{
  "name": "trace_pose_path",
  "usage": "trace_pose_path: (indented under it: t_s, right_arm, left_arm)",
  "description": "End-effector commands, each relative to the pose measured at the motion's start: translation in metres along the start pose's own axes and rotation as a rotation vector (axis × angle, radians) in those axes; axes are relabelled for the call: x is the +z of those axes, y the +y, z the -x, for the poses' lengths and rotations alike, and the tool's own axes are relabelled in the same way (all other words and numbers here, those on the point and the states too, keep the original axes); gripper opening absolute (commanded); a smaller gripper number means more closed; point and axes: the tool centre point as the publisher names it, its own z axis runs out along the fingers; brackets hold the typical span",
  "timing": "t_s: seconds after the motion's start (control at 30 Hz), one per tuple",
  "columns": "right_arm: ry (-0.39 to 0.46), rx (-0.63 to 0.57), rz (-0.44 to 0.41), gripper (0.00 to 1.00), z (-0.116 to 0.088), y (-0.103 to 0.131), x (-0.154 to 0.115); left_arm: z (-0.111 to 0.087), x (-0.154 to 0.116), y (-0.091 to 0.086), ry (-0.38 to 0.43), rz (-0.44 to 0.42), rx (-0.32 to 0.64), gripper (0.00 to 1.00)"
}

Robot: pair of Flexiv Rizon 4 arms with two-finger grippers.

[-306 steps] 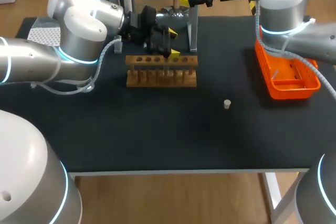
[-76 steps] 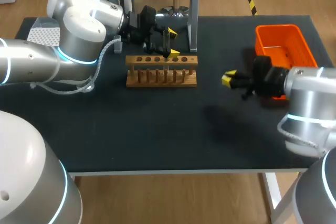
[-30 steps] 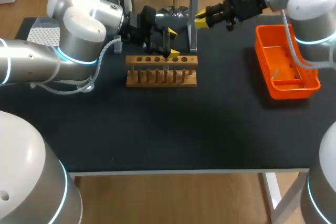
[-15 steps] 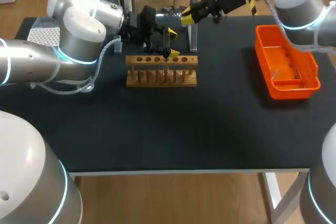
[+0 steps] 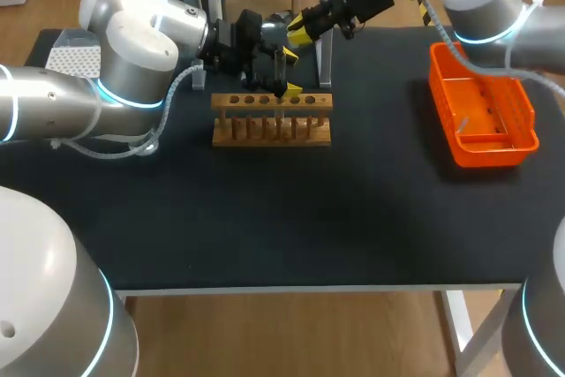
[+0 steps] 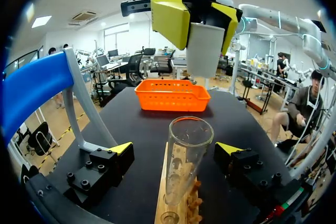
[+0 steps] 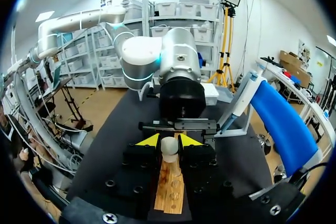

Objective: Invert the test tube, pick up the pipette, mount the tip to pipette, aspirate from beaker and dispense into the tube, eject the tip, return the pipette, and cap with the stopper.

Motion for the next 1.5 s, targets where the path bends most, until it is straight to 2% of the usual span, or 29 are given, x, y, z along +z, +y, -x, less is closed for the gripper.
trace_pose_path:
  t_s: [0.03, 0.63, 1.5]
  right_arm:
    - [0.009, -0.001, -0.003, 0.0, 0.003, 0.001, 0.006]
    - [0.026, 0.002, 0.001, 0.0, 0.0, -0.004, 0.022]
    - [0.023, -0.001, 0.0, 0.0, 0.003, -0.003, 0.027]
  left_arm:
    - [0.002, 0.0, 0.0, 0.004, 0.001, 0.0, 1.0]
    - [0.002, 0.0, 0.0, 0.004, 0.001, 0.0, 1.0]
    - [0.002, 0.0, 0.0, 0.004, 0.001, 0.0, 1.0]
